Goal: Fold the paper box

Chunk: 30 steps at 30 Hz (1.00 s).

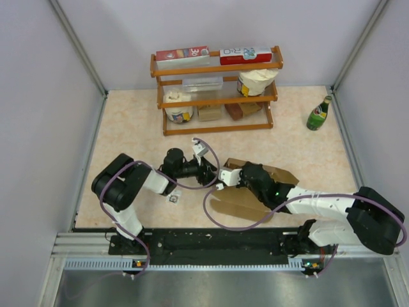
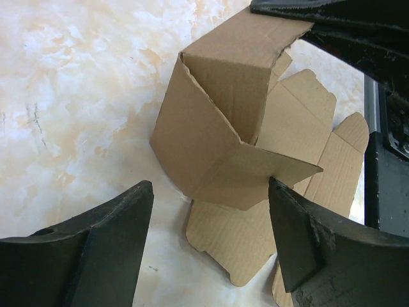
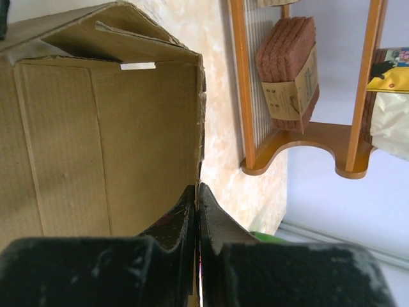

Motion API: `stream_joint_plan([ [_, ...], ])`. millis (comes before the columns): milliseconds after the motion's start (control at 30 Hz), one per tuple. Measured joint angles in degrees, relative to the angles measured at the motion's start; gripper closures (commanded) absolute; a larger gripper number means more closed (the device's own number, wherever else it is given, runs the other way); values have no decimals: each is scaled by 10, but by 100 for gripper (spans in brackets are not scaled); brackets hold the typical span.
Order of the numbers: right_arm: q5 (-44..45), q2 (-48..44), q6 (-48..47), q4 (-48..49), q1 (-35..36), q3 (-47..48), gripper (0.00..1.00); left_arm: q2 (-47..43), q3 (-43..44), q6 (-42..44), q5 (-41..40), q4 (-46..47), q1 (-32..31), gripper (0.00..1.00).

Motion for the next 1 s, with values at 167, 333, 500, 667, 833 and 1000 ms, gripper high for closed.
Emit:
stream_joint_plan([
  [167, 24, 11, -21, 39, 15, -12, 100, 0, 12, 6, 0, -4, 0, 23],
  [333, 47, 25, -44, 86, 26, -26, 100, 4, 26, 10, -3, -7, 0, 23],
  [500, 80, 54, -74, 146, 43, -43, 100, 8, 28, 15, -5, -12, 0, 23],
  [667, 116, 93, -108, 221, 60, -58, 100, 8, 23, 15, -18, -10, -3, 22],
  [833, 144, 123, -137, 282, 76, -63, 97, 8, 9, 15, -49, -2, -17, 20],
  [1000, 158, 130, -150, 311, 87, -72, 92, 8, -7, 14, -95, 7, -39, 19],
])
